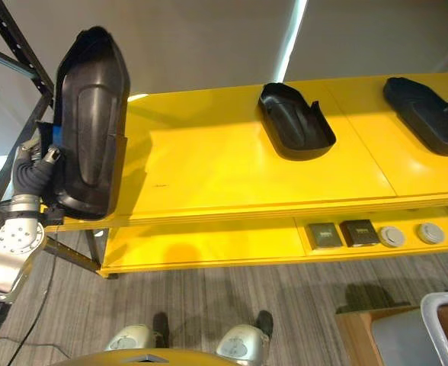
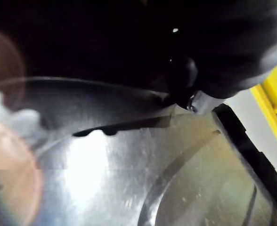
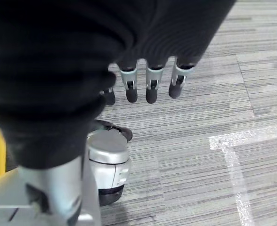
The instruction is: Move parts from the plastic box to the shelf.
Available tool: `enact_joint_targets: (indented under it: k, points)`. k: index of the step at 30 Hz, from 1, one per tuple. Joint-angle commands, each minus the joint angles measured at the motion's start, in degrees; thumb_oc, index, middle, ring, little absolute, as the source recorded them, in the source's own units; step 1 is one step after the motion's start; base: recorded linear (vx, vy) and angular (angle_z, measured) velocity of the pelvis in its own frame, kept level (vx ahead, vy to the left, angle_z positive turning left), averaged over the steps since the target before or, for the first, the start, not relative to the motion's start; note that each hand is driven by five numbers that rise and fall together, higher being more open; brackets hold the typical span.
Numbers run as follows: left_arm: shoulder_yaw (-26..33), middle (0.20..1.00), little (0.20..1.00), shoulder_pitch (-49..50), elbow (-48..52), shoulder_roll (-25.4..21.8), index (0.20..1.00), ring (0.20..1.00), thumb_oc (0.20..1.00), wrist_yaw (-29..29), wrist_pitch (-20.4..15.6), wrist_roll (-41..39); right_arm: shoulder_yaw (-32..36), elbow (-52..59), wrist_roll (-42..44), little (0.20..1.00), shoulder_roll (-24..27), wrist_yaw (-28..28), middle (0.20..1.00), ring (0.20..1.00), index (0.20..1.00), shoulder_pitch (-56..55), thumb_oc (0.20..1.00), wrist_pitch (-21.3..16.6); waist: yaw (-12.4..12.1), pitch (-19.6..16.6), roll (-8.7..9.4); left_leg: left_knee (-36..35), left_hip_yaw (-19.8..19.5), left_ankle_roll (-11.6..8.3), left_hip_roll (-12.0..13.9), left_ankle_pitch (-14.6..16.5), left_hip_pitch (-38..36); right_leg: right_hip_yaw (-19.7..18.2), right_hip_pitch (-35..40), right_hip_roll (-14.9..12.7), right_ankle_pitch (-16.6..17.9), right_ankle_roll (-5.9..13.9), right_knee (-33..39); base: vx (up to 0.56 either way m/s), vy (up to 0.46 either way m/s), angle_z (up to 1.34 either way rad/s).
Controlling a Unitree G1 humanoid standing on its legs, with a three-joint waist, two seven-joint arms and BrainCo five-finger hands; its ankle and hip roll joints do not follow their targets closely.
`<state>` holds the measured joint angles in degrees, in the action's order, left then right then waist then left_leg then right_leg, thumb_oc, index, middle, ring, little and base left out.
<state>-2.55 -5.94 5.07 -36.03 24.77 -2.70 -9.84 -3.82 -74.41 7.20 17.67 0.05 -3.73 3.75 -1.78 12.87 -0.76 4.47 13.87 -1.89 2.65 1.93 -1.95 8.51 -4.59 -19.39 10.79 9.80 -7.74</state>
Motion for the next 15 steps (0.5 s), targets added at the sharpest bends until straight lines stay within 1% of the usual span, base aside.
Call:
enact_joint_targets:
  k: [1, 2, 3, 4, 5, 6, 7, 8, 10, 11, 12, 13, 14, 15]
  points:
    - [5.06, 0.200, 0.200, -0.18, 3.76, -0.11, 0.200, 0.200, 0.200, 1.97, -2.48, -0.12, -1.77, 1.63, -4.42, 1.000, 0.45, 0.65, 1.000, 1.000, 1.000, -2.62, 1.000, -1.82, 0.31, -1.99, -0.66, 1.29, -3.67, 0.72, 3.25, 1.70, 1.70, 1.57, 1.81, 3.70, -9.04, 1.61, -0.32, 0.02, -0.084, -0.11]
    - [5.15, 0.200, 0.200, -0.35, 3.52, -0.23, 0.200, 0.200, 0.200, 2.30, -1.80, -0.10, -1.91, 1.49, -5.11, 1.000, 0.19, 0.57, 1.000, 1.000, 1.000, -2.86, 1.000, -2.17, 0.37, -2.11, -0.52, 0.92, -3.42, 0.75, 3.34, 1.66, 1.55, 1.57, 1.98, 4.23, -8.88, 1.61, 0.51, 0.03, -0.119, -0.13]
    - [4.59, 0.200, 0.200, -1.55, 2.34, -0.09, 0.200, 0.200, 0.200, 1.99, 0.07, 0.38, -2.98, 1.21, -4.49, 1.000, -0.01, -0.31, 1.000, 1.000, 1.000, -3.05, 1.000, -2.47, 0.80, -2.47, -0.32, 0.19, -3.51, 0.64, 3.52, 1.37, 1.27, 0.63, 2.39, 5.61, -8.95, 1.15, 1.60, 0.04, -0.110, -0.13]
    - [4.24, 0.200, 0.200, -2.11, 1.86, -0.04, 0.200, 0.200, 0.200, 2.23, 0.83, 0.23, -3.28, 1.09, -4.07, 1.000, -0.06, -0.62, 1.000, 1.000, 1.000, -3.04, 1.000, -2.49, 0.94, -2.65, -0.21, -0.07, -3.52, 0.62, 3.60, 1.22, 1.17, 0.37, 2.56, 6.01, -8.94, 1.02, 1.96, 0.07, -0.125, -0.14]
    - [3.84, 0.200, 0.200, -3.12, 0.93, 0.20, 0.200, 0.200, 0.200, 2.90, 2.98, 0.57, -3.73, 1.07, -3.41, 1.000, 0.16, -0.65, 1.000, 1.000, 1.000, -2.94, 1.000, -2.41, 1.03, -3.07, 0.01, -0.55, -3.21, 0.52, 3.88, 1.01, 0.96, 0.42, 3.17, 6.56, -9.07, 0.78, 2.70, 0.08, -0.109, 0.08]
    - [3.51, 0.200, 0.200, -4.02, -0.27, 0.36, 0.200, 0.200, 0.200, 1.68, 6.14, 1.68, -3.87, 1.53, -3.49, 1.000, 0.43, -0.31, 1.000, 1.000, 1.000, -2.69, 1.000, -1.70, 1.00, -3.60, 0.16, -1.03, -2.76, 0.34, 4.19, 0.80, 0.83, 0.82, 3.78, 6.87, -9.14, 0.69, 3.58, 0.07, -0.086, 0.14]
    - [3.50, 0.200, 0.200, -4.06, -0.24, 0.38, 0.200, 0.200, 0.200, 1.66, 6.21, 1.71, -3.84, 1.56, -3.49, 1.000, 0.44, -0.30, 1.000, 1.000, 1.000, -2.69, 1.000, -1.67, 0.98, -3.57, 0.14, -1.10, -2.76, 0.32, 4.21, 0.77, 0.77, 0.84, 3.86, 6.90, -9.08, 0.68, 3.69, 0.10, -0.163, 0.06]
    - [1.51, 0.200, 0.200, -7.47, -5.15, -0.08, 0.200, 0.200, 0.200, 0.59, 11.36, 1.62, -5.02, 3.42, -1.82, 1.000, 1.22, 0.75, 1.000, 1.000, 1.000, -2.29, 1.000, 0.69, 1.53, -4.76, 0.48, -2.91, -1.91, -0.41, 5.15, -0.29, 0.10, 1.03, 5.04, 8.18, -9.36, 0.22, 5.33, 0.08, -0.138, -0.06]
    - [-0.08, 0.200, 0.200, -9.61, -9.13, -0.68, 0.200, 0.200, 0.200, 1.18, 12.16, 0.06, -5.74, 4.42, -1.69, 1.000, 1.08, 0.78, 1.000, 1.000, 1.000, -2.45, 1.000, 1.71, 1.95, -5.19, 0.60, -3.69, -1.46, -0.78, 5.50, -0.80, -0.24, 0.97, 5.53, 8.71, -9.46, 0.11, 5.98, 0.08, -0.121, 0.11]
    - [-0.33, 0.200, 0.200, -10.16, -10.30, -0.73, 0.200, 0.200, 0.200, 0.56, 13.58, 0.91, -5.99, 4.90, -1.75, 1.000, 1.15, 0.93, 1.000, 1.000, 1.000, -2.57, 1.000, 2.12, 2.06, -5.30, 0.60, -3.95, -1.29, -0.87, 5.62, -0.96, -0.41, 1.04, 5.76, 8.83, -9.46, 0.05, 6.23, 0.05, -0.068, 0.03]
    - [-0.81, 0.200, 0.200, -10.76, -11.94, -0.86, 0.200, 0.200, 0.200, 0.32, 13.77, 1.27, -6.34, 5.26, -1.80, 1.000, 1.19, 1.03, 1.000, 1.000, 1.000, -2.54, 1.000, 2.47, 2.29, -5.44, 0.60, -4.19, -1.18, -0.91, 5.70, -1.09, -0.49, 0.93, 5.79, 8.98, -9.50, 0.04, 6.35, 0.07, -0.092, -0.15]
    - [-3.50, 0.200, 0.200, -15.78, -20.93, -1.15, 0.200, 0.200, 0.200, 0.04, 15.42, -0.71, -8.27, 7.12, -2.26, 1.000, 1.04, 1.42, 1.000, 1.000, 1.000, -2.96, 1.000, 4.17, 3.76, -6.02, 0.58, -5.07, -0.29, -1.21, 6.19, -1.73, -0.93, 0.39, 5.77, 9.64, -9.72, 0.02, 6.52, 0.06, -0.084, -0.18]
    - [-4.17, 0.200, 0.200, -17.33, -23.35, -1.23, 0.200, 0.200, 0.200, 0.04, 15.82, -1.41, -8.81, 7.56, -2.55, 1.000, 0.98, 1.46, 1.000, 1.000, 1.000, -3.06, 1.000, 4.62, 4.12, -6.16, 0.55, -5.26, 0.02, -1.28, 6.31, -1.87, -1.03, 0.28, 5.73, 9.73, -9.76, 0.03, 6.53, 0.07, -0.083, -0.07]
    - [-4.84, 0.200, 0.200, -19.59, -27.91, -1.20, 0.200, 0.200, 0.200, 0.12, 15.47, -2.09, -9.55, 8.55, -3.36, 1.000, 1.06, 1.55, 1.000, 1.000, 1.000, -3.31, 1.000, 5.22, 4.92, -6.31, 0.46, -5.38, 0.52, -1.36, 6.46, -1.98, -1.12, 0.00, 5.57, 9.88, -9.84, 0.02, 6.48, 0.02, -0.023, -0.07]
